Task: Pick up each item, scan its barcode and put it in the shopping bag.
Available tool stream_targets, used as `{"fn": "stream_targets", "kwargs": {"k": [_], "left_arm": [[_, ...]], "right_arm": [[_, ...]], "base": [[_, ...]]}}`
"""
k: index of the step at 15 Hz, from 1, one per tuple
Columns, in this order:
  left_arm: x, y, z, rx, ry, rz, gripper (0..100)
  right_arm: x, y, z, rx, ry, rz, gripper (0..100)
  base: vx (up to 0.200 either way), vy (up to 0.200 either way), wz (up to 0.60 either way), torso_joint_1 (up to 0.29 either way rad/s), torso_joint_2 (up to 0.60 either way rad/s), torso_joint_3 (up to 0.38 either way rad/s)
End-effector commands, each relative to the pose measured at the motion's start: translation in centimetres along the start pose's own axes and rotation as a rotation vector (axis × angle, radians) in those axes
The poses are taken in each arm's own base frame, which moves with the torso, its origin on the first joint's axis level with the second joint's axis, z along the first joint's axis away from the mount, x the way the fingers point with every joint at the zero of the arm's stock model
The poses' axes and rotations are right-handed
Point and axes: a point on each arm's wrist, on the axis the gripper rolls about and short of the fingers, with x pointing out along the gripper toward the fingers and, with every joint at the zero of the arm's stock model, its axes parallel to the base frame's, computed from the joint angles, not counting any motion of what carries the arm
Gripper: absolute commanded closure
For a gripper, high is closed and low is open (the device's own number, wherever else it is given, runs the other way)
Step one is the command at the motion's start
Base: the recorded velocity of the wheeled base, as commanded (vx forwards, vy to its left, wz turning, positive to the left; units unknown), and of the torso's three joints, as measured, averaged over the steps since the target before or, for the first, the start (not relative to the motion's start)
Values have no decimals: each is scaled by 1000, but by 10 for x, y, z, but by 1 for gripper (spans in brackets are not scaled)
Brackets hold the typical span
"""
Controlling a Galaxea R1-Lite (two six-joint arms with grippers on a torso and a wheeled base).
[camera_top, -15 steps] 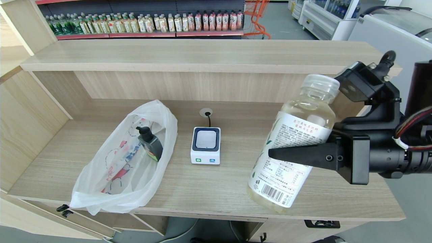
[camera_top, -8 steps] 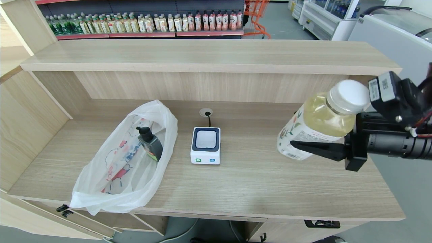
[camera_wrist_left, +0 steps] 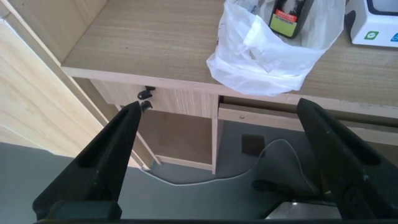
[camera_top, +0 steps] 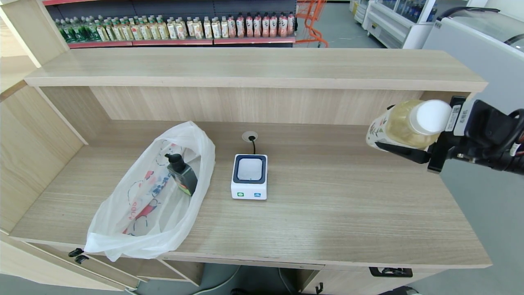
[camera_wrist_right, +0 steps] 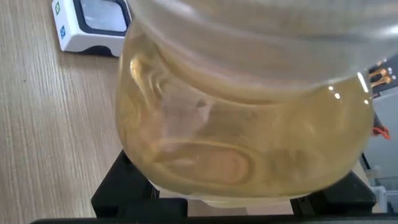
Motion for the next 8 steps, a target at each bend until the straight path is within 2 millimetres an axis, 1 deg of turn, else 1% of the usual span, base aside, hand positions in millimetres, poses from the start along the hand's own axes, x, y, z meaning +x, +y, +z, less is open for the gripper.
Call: {"fn": "stream_targets", "kwargs": {"k": [1, 3, 8], "left_arm": [[0, 0, 0, 1, 0, 0, 0], [0, 0, 0, -3, 0, 0, 0], [0, 0, 0, -3, 0, 0, 0]], "right_arm": [[6, 3, -6, 12, 4, 18, 100], [9, 6, -7, 18, -2, 30, 100], [15, 10, -7, 32, -59, 74, 100]], "base": [[0, 0, 0, 0, 0, 0], [0, 0, 0, 0, 0, 0], [0, 200, 0, 3, 1, 2]]}}
